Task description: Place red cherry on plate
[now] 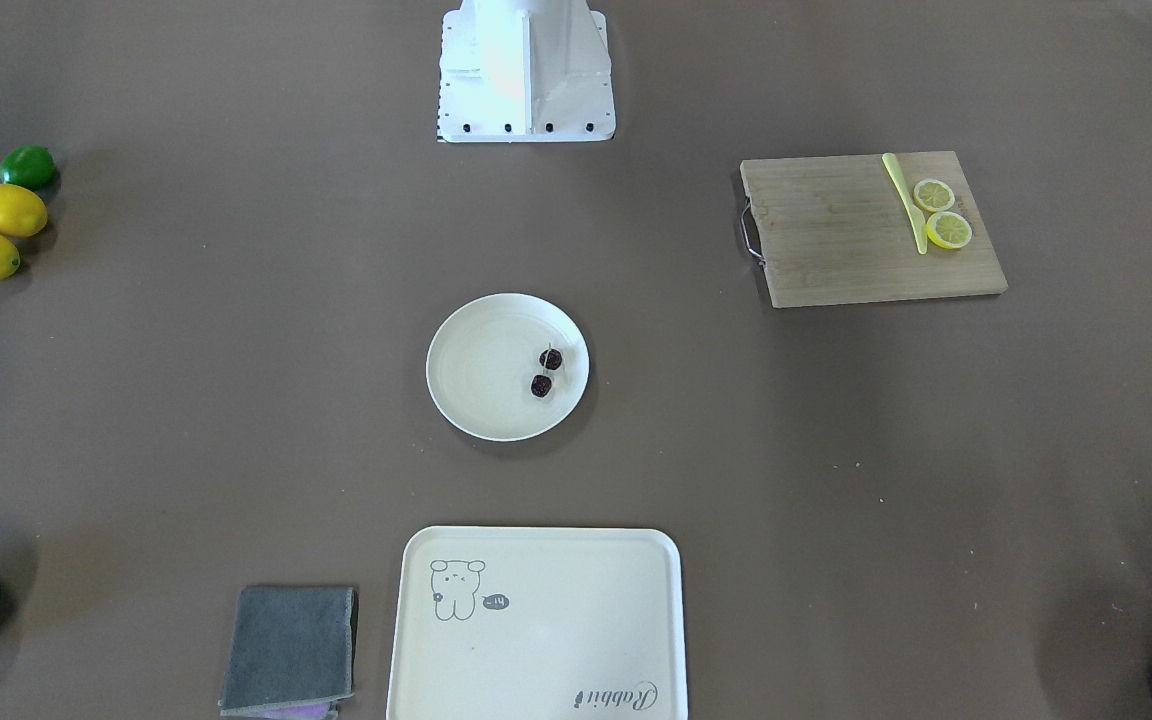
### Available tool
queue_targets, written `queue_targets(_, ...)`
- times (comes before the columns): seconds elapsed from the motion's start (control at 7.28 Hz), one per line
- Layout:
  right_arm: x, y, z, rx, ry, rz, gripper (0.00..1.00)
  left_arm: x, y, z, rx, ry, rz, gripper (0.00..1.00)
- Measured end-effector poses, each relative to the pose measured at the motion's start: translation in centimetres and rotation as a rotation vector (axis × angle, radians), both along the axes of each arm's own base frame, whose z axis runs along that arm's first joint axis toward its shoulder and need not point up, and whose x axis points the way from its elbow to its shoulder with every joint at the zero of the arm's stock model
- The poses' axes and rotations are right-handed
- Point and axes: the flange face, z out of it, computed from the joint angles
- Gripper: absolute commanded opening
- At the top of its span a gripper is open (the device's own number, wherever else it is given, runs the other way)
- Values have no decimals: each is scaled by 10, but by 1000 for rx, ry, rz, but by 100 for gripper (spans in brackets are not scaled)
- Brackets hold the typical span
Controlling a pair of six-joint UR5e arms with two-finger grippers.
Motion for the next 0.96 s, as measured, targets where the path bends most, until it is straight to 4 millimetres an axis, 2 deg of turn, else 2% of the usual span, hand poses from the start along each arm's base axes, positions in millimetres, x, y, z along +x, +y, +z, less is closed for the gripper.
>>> queue_targets(0.27, 0, 0, 0, 0, 0, 0, 100, -6, -1, 19, -12, 1, -13, 98)
queue_targets(0.96, -1, 0, 0, -4, -18, 1, 100, -13, 5, 34, -27, -54, -20, 98)
